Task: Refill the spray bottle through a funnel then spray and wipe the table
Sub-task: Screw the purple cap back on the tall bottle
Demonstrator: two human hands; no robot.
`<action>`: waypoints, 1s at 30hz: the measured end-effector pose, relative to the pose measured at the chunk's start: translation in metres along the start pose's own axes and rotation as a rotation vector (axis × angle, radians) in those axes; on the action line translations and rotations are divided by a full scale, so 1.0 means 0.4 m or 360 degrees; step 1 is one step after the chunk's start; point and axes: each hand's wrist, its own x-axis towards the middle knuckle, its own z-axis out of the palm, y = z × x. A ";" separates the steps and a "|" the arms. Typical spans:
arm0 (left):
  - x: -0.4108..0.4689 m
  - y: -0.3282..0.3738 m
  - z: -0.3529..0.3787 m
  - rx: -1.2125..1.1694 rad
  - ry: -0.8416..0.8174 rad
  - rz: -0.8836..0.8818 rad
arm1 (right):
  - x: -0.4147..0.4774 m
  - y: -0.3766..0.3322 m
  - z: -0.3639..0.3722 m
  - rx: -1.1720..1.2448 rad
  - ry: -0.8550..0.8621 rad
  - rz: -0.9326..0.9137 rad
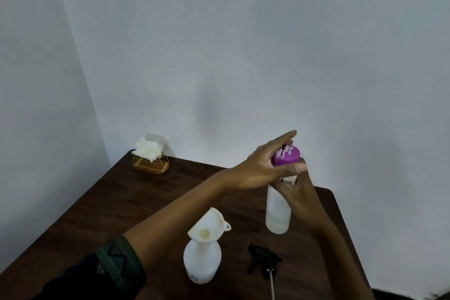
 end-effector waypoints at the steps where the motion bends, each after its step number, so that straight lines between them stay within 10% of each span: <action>1: -0.009 -0.014 -0.036 0.0075 0.0001 0.0001 | 0.022 -0.002 0.016 -0.0045 0.0009 -0.0001; 9: -0.233 -0.377 -0.347 0.0618 0.0696 -0.0428 | 0.225 0.009 0.155 -0.0087 0.0134 0.0088; 15: -0.422 -0.682 -0.505 0.1305 -0.0069 -0.1686 | 0.422 0.015 0.366 -0.0193 0.0024 0.0171; 30: -0.427 -0.829 -0.548 0.1421 -0.0523 -0.1649 | 0.625 0.184 0.748 -0.0370 -0.0015 0.0302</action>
